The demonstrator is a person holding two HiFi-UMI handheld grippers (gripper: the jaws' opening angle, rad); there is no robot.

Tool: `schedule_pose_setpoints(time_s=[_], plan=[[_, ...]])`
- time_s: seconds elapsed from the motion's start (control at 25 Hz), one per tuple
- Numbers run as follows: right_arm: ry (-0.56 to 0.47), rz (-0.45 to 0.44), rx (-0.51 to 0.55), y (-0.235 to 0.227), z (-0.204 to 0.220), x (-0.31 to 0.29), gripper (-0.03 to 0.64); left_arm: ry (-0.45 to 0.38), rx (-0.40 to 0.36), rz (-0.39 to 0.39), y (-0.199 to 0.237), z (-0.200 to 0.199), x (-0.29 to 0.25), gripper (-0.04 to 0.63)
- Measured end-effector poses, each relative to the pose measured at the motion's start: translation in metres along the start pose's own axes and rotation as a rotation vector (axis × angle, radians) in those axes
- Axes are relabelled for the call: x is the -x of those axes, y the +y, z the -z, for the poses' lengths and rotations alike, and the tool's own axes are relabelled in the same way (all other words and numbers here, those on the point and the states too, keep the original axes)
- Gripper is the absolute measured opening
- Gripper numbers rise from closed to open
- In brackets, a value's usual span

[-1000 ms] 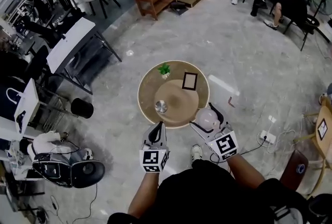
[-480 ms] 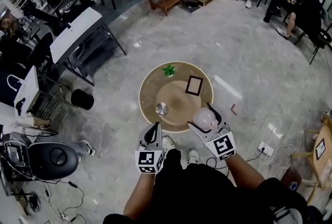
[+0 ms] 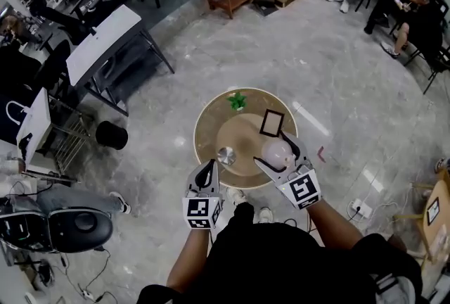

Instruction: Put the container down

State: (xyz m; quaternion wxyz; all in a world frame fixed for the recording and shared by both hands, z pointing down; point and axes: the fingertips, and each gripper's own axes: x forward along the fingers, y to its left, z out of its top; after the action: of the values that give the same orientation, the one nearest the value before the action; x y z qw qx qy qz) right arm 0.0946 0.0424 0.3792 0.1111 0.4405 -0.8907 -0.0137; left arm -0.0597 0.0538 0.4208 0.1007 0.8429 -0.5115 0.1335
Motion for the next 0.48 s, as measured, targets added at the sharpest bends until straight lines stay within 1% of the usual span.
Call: schedule_pose_setpoints(time_s=[0.12,0.32,0.48], plan=[[0.003,0.002,0.003,-0.005,-0.004,-0.027,0.408,0.001,0.010,0.005,0.022,-0.005,-0.014,-0.008],[0.015,-0.001,0.013,-0.007,-0.008,-0.073,0.408,-0.029,0.010,0.006,0.060,-0.023,-0.030,-0.008],[0.028,-0.018,0.013,0.000,-0.009,-0.101,0.408,-0.019,0.023,0.005,0.087,-0.023,-0.038,-0.008]])
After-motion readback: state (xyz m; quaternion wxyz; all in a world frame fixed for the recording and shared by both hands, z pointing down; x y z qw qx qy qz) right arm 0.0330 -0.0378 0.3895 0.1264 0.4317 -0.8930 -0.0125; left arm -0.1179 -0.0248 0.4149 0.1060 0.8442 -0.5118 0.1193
